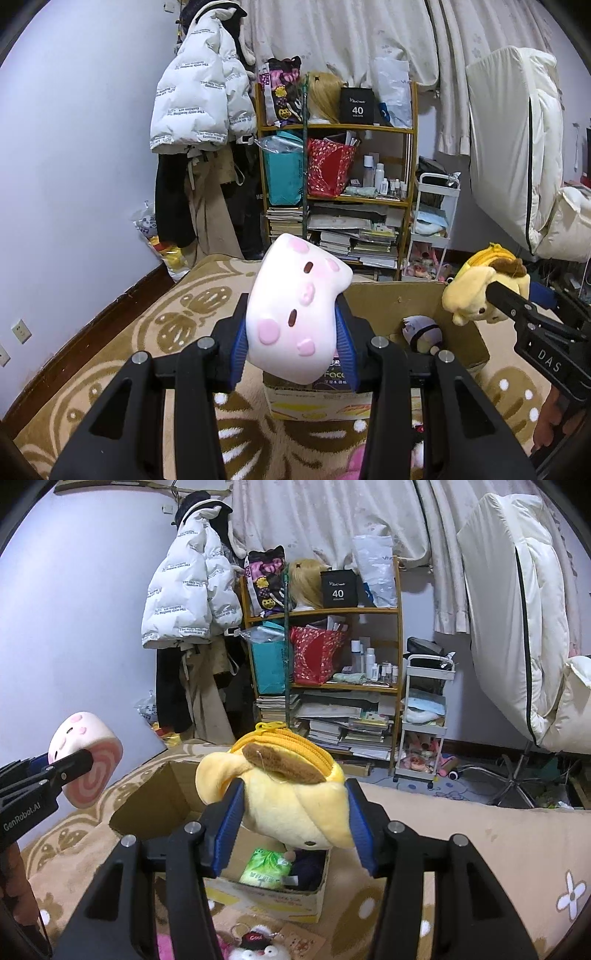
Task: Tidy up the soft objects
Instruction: 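Lower both held plushes into the box and open both grippers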
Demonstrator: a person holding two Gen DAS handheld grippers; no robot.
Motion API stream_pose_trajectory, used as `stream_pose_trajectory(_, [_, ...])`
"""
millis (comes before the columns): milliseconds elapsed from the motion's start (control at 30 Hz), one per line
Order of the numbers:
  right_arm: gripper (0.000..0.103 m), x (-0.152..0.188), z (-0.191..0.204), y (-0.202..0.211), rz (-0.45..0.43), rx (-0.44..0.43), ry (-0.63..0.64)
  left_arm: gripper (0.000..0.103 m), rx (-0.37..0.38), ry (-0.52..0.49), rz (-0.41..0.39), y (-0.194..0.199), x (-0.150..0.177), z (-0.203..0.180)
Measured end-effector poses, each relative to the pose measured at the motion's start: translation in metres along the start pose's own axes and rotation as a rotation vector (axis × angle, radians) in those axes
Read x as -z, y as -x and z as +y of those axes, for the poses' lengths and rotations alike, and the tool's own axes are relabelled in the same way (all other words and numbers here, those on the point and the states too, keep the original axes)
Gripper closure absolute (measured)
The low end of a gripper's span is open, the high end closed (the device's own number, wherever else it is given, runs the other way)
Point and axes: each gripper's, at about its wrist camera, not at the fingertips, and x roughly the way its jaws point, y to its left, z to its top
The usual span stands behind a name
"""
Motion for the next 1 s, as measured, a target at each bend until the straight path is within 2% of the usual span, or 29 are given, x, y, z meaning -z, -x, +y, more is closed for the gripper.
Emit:
stream_pose_trajectory(367, [0.045, 0.001, -0.016, -0.022, 0.016, -0.017, -0.037, 0.063, 0.025, -0.036, 0.043, -0.026, 0.006, -0.013])
stream_pose_trajectory(1000, [0.043, 0.014, -0.002, -0.038, 0.08, -0.099, 0.025, 0.061, 0.046, -0.117, 0.165, -0.059, 0.022, -0.033])
